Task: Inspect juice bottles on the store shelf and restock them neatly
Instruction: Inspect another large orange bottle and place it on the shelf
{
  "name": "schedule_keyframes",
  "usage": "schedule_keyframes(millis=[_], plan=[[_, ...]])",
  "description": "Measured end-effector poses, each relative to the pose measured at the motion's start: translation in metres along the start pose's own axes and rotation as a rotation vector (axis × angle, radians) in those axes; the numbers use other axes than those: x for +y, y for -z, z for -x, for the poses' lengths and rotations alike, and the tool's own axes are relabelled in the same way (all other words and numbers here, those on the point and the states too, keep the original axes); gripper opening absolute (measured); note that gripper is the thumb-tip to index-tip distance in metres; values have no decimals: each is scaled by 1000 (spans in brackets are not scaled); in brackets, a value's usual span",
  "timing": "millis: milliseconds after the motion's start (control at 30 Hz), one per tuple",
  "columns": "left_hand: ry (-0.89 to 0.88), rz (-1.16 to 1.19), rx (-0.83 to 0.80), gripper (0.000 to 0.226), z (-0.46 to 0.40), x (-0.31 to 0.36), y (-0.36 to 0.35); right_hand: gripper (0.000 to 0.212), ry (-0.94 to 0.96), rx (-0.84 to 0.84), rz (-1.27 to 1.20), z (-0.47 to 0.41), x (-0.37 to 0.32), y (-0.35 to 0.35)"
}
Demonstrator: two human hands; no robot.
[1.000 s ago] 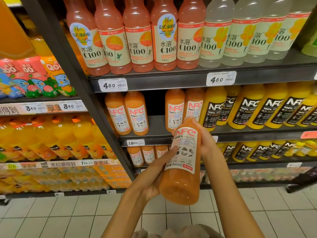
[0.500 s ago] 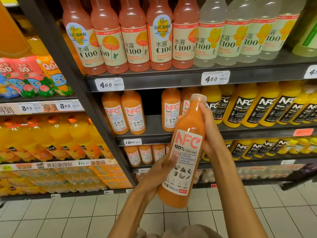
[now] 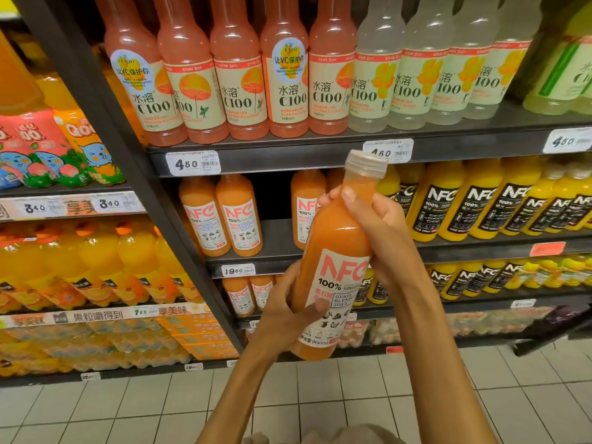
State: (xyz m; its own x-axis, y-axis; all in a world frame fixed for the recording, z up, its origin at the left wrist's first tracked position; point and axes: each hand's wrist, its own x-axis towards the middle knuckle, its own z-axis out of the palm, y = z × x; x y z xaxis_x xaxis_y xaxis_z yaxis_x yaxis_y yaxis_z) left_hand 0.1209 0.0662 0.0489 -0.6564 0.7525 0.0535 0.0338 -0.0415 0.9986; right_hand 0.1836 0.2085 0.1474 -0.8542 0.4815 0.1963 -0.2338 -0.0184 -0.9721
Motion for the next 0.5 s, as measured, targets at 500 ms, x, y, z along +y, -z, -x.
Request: schedule_keyframes(millis=[500], plan=[[674,622,-70,76,-12,-15,3,21,266,-334,-170,12,-12,-3]])
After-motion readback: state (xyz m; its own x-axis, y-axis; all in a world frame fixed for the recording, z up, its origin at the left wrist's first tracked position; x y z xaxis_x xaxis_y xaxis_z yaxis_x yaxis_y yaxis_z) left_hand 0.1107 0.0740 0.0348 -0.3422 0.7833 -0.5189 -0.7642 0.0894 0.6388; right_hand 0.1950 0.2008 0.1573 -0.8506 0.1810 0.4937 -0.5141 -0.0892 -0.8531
